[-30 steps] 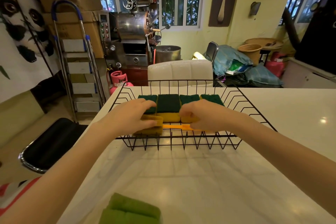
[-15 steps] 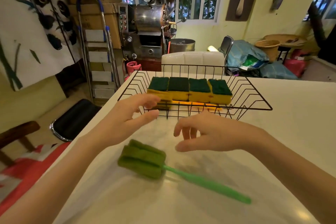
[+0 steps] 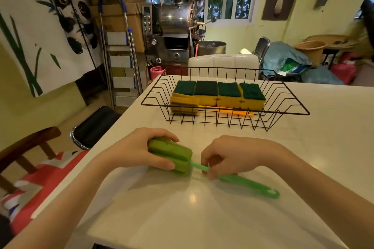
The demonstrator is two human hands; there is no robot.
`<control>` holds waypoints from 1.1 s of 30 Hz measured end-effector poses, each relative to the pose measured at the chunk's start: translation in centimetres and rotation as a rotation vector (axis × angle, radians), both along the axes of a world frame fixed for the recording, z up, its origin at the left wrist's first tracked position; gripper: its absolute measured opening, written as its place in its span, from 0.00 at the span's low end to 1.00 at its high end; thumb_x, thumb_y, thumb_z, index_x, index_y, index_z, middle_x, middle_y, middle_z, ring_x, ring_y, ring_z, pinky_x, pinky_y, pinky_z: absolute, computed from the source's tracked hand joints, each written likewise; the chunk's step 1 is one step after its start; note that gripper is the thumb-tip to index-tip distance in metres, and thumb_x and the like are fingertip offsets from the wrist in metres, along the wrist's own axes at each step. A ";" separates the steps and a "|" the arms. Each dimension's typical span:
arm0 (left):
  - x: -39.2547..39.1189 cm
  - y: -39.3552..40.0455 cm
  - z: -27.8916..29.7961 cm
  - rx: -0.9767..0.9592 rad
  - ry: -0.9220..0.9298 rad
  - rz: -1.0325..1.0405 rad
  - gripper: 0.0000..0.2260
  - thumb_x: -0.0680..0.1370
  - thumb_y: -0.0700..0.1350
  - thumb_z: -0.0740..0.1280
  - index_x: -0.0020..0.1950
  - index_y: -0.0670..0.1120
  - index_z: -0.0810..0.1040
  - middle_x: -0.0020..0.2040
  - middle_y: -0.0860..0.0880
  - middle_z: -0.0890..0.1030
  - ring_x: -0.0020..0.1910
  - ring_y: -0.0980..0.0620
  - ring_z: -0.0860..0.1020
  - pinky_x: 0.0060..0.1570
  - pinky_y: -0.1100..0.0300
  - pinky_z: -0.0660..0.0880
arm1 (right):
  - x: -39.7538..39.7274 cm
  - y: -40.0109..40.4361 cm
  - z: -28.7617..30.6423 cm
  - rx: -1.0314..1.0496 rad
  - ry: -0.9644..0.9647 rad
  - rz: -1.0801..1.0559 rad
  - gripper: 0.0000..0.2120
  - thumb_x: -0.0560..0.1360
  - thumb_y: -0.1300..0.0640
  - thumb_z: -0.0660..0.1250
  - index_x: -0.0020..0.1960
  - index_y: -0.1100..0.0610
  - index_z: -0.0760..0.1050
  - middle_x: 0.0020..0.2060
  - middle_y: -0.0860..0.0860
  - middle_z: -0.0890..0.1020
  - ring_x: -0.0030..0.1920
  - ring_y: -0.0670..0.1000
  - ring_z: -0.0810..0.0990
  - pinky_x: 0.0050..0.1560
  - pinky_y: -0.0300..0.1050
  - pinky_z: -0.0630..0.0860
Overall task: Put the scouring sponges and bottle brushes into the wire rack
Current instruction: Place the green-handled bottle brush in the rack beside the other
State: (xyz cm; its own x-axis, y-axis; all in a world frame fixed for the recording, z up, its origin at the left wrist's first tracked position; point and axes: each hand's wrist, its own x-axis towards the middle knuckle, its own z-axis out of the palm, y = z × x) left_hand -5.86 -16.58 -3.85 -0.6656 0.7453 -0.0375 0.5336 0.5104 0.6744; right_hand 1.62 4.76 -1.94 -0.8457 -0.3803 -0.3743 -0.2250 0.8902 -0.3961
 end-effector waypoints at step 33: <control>-11.2 10.8 6.5 -0.239 0.316 -0.101 0.10 0.73 0.47 0.67 0.54 0.51 0.80 0.42 0.57 0.82 0.38 0.61 0.78 0.39 0.72 0.74 | -4.5 10.2 7.6 -0.169 0.682 -0.402 0.25 0.69 0.55 0.70 0.63 0.40 0.69 0.62 0.40 0.71 0.65 0.42 0.66 0.66 0.42 0.64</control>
